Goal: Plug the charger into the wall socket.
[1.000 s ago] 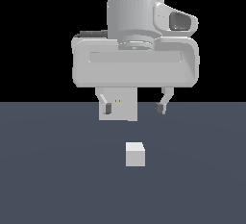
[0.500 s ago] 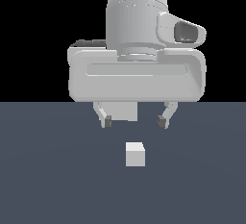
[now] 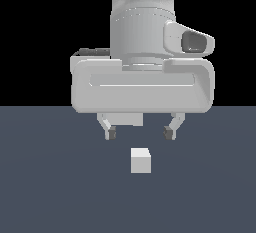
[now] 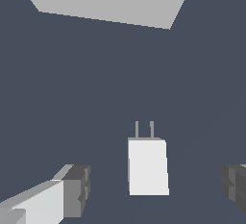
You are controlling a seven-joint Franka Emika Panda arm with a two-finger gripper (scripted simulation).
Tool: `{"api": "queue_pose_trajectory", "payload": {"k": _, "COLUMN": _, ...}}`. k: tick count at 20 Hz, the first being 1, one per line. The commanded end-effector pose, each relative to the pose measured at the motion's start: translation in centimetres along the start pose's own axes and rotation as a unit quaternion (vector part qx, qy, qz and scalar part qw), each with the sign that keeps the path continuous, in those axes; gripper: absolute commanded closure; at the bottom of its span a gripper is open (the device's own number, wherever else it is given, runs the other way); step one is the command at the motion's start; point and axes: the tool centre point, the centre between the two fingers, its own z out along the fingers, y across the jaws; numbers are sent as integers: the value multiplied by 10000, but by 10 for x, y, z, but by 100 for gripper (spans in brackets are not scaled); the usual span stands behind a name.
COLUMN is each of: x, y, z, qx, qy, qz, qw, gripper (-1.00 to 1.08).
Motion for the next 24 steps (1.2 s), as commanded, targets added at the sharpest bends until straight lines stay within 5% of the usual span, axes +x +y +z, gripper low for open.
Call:
{"api": "queue_pose_trajectory", "payload": {"k": 1, "x": -2, "y": 0, "z": 8, "qx": 1, "qy": -1, "qz": 0, "qw": 10000, "gripper": -92}}
{"api": "queue_pose_trajectory", "payload": {"k": 13, "x": -9, "y": 0, "z": 42, "qx": 1, "qy": 2, "qz": 0, "qw": 10000, "gripper": -92}}
{"api": "queue_pose_trajectory", "payload": {"k": 14, "x": -9, "y": 0, "z": 42, "qx": 1, "qy": 2, "qz": 0, "qw": 10000, "gripper": 108}}
{"api": "queue_pose_trajectory", "payload": {"k": 24, "x": -9, "y": 0, "z": 42, "qx": 1, "qy": 2, "qz": 0, "qw": 10000, "gripper": 108}}
